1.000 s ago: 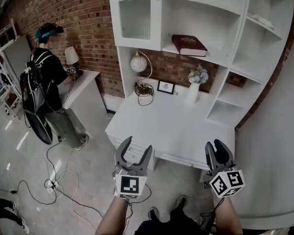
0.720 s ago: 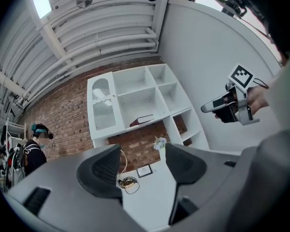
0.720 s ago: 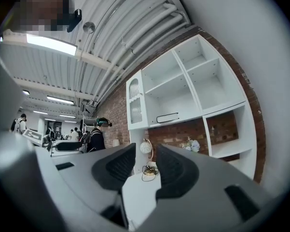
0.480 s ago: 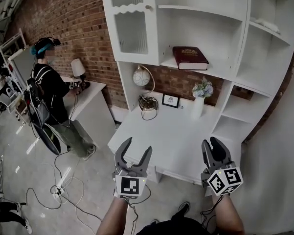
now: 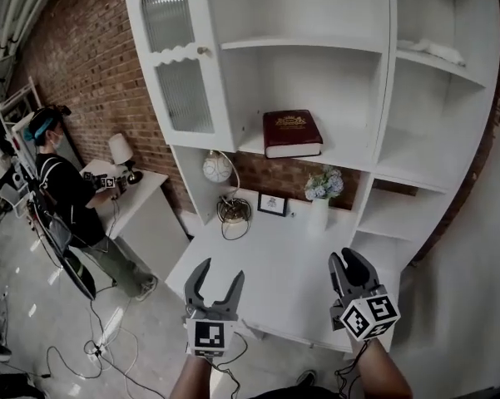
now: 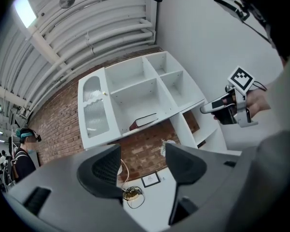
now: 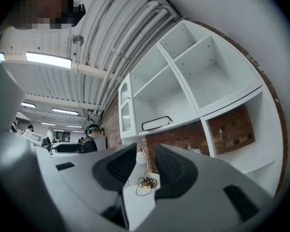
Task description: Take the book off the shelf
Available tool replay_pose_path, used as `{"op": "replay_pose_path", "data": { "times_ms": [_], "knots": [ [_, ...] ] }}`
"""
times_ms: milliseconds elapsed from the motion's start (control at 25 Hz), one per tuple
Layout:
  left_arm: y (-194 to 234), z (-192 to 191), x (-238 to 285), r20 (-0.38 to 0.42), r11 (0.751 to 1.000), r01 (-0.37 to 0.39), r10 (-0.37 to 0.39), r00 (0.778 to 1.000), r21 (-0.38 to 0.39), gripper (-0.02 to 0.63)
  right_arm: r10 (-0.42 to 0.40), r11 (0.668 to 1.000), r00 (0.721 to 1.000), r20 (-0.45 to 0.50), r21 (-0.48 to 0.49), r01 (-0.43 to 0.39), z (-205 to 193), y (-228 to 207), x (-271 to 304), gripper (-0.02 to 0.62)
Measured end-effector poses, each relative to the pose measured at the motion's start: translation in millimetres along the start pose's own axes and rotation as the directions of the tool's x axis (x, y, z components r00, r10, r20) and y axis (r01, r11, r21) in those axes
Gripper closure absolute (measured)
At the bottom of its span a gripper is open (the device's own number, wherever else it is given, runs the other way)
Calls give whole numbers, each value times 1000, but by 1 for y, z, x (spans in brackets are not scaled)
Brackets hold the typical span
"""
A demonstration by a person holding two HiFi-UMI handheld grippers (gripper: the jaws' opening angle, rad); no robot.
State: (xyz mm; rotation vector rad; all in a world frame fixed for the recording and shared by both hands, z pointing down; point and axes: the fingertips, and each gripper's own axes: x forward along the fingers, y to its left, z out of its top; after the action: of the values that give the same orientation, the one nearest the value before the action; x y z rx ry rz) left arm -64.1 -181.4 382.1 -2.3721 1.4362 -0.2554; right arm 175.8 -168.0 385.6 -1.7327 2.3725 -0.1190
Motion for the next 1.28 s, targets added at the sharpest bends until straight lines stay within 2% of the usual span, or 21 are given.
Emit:
{"op": "replay_pose_path", "data": {
  "times_ms": [240, 440, 520, 680, 760, 920, 1120, 1200, 1280],
  "knots": [
    [-28, 14, 44, -8, 995, 15, -14, 1000, 94, 333, -19, 999, 1000, 11, 35, 19, 5, -54, 3, 485],
    [-23, 28, 81, 12, 988, 23, -25, 1000, 150, 333, -63, 997, 998, 8, 49, 63, 2, -86, 1, 486],
    [-19, 34, 100, 25, 976, 33, -39, 999, 214, 333, -92, 995, 996, 6, 50, 91, 1, -98, -1, 486],
    [-11, 43, 140, 48, 933, 50, -72, 996, 358, 333, -163, 986, 986, 24, 35, 162, 8, -117, -3, 489],
    [-4, 49, 162, 61, 894, 42, -77, 995, 447, 333, -205, 979, 978, 38, 21, 205, 13, -125, -3, 491],
    [10, 66, 205, 93, 780, 10, -87, 992, 625, 333, -293, 956, 954, 69, 2, 293, 22, -135, -5, 492],
    [21, 77, 258, 110, 686, 2, -120, 987, 728, 333, -363, 931, 928, 83, -3, 365, 25, -132, 2, 495],
    [22, 74, 278, 87, 634, 9, -120, 989, 773, 333, -386, 922, 919, 86, -7, 388, 23, -130, 4, 495],
    [22, 65, 296, 35, 568, 33, -108, 994, 823, 333, -410, 911, 907, 93, -9, 412, 24, -130, 2, 495]
  ]
}}
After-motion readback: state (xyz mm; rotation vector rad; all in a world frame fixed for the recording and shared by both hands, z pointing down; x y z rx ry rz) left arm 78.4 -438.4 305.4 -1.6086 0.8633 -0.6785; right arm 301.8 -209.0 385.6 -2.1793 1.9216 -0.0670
